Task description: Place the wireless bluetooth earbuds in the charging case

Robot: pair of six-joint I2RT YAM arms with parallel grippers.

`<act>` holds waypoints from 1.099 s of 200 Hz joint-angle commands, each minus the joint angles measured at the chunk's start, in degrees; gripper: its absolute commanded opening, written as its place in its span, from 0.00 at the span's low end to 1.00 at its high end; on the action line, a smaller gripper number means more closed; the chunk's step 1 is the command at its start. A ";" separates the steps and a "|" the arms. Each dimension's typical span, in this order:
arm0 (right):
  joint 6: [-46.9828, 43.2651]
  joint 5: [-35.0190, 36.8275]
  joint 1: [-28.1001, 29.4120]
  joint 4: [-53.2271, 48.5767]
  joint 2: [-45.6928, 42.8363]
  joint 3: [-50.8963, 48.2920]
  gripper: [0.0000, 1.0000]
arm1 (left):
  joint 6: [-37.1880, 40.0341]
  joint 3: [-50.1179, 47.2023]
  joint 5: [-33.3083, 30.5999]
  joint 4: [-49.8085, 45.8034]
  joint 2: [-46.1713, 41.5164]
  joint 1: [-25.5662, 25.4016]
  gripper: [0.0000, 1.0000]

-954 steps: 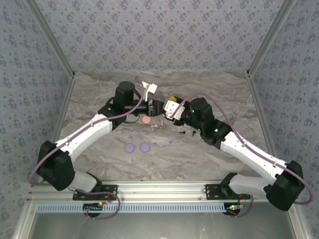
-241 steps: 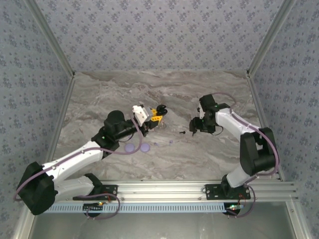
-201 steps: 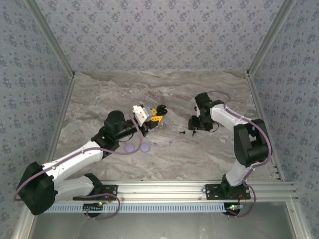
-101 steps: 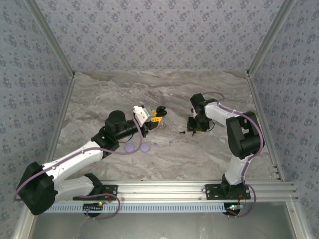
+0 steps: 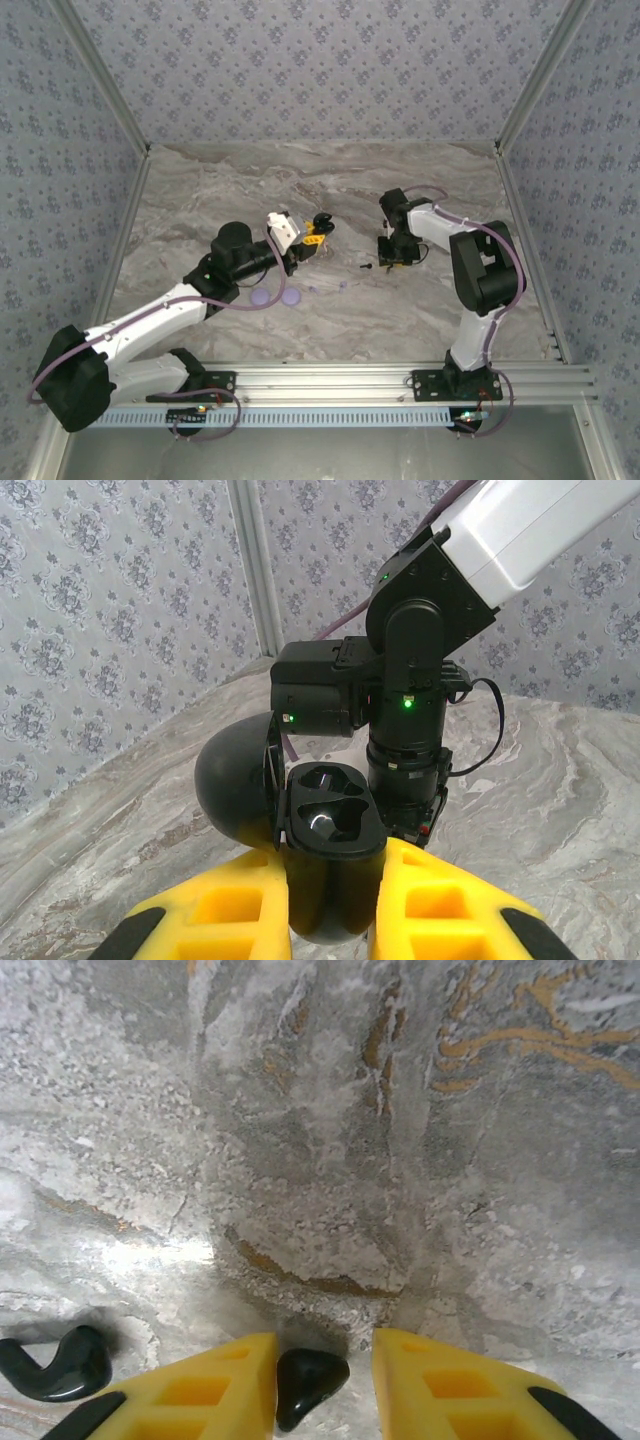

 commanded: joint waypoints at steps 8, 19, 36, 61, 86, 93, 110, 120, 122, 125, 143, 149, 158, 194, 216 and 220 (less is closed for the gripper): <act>0.24 -0.49 0.78 -0.38 1.39 0.34 0.30 | 0.16 2.00 -0.22 0.20 -1.05 -0.52 0.00; 0.07 -0.26 0.86 -0.23 0.25 0.34 0.29 | -0.16 1.83 -0.14 0.48 -1.02 -0.52 0.00; -0.47 0.10 0.97 0.39 -2.35 0.34 0.27 | -1.25 1.36 0.02 2.16 -0.61 -0.52 0.00; -0.73 0.97 0.93 0.99 -8.03 -0.17 0.26 | -3.28 1.09 0.74 5.48 0.92 -0.45 0.00; -0.60 1.10 0.98 0.94 -14.39 -0.33 0.26 | -4.33 1.73 1.23 7.60 2.80 -0.58 0.00; -0.08 1.54 1.01 0.73 -15.77 -0.50 0.26 | -4.56 1.99 1.42 7.98 3.42 -0.61 0.00; 0.12 2.47 0.72 -1.54 -16.56 0.22 0.28 | -4.68 2.72 1.78 8.27 4.37 -0.63 0.00; -0.29 2.85 0.80 -3.03 -15.61 0.39 0.30 | -4.70 2.95 1.89 8.28 4.62 -0.86 0.00; -0.42 2.99 0.80 -3.18 -15.32 0.36 0.30 | -4.70 2.98 1.89 8.21 4.61 -0.94 0.00; -0.45 3.08 0.80 -3.44 -15.02 0.39 0.31 | -4.76 3.04 1.88 8.20 4.71 -0.92 0.00; -0.56 3.65 0.80 -3.79 -12.68 0.38 0.39 | -4.66 3.05 1.63 7.54 4.54 -1.29 0.00; -0.54 3.76 0.88 -3.62 -11.77 0.34 0.41 | -4.52 3.11 1.47 7.32 4.39 -1.31 0.00; -0.47 3.67 0.80 -3.29 -10.40 0.09 0.43 | -4.43 2.92 1.21 7.05 4.02 -1.34 0.00; -0.48 3.03 0.80 -2.90 -4.79 0.41 0.44 | -3.83 2.63 0.34 5.85 2.72 -1.39 0.00; -0.48 3.20 0.80 -2.93 -2.17 1.80 0.44 | -3.57 2.42 -0.15 5.38 2.21 -1.40 0.00; -0.47 3.26 0.82 -2.91 -1.82 2.29 0.44 | -3.62 2.37 -0.20 5.37 2.24 -1.40 0.00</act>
